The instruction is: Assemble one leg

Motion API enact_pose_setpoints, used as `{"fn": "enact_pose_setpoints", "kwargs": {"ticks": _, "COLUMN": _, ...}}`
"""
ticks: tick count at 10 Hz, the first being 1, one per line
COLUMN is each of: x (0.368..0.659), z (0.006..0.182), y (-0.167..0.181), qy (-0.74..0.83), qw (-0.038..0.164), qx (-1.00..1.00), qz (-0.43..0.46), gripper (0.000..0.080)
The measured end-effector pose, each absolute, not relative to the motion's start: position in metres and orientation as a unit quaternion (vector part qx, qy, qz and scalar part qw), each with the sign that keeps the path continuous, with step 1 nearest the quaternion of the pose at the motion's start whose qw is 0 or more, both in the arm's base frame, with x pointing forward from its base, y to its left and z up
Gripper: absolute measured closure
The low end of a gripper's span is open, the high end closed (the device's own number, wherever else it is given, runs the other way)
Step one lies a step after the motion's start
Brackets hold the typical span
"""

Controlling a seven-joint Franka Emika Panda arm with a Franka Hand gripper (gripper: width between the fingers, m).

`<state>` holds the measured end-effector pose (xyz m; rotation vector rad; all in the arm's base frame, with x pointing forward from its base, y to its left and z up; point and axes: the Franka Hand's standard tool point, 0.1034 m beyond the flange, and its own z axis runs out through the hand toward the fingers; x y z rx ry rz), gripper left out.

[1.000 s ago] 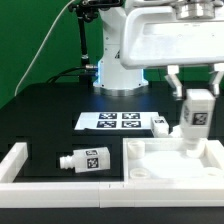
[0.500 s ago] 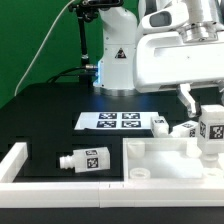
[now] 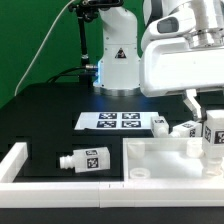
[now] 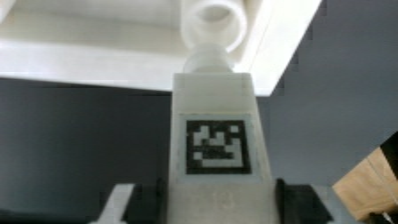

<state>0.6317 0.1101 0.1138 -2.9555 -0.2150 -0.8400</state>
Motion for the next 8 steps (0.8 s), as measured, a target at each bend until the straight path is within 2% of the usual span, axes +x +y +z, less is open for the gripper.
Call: {"fn": "enact_pose_setpoints", "kwargs": {"ticks": 8, "x": 0.627, "z": 0.091, "y": 0.109, "qy": -0.079, "qw": 0.028, "qx": -0.962, "qz": -0.261, "gripper": 0.0515}}
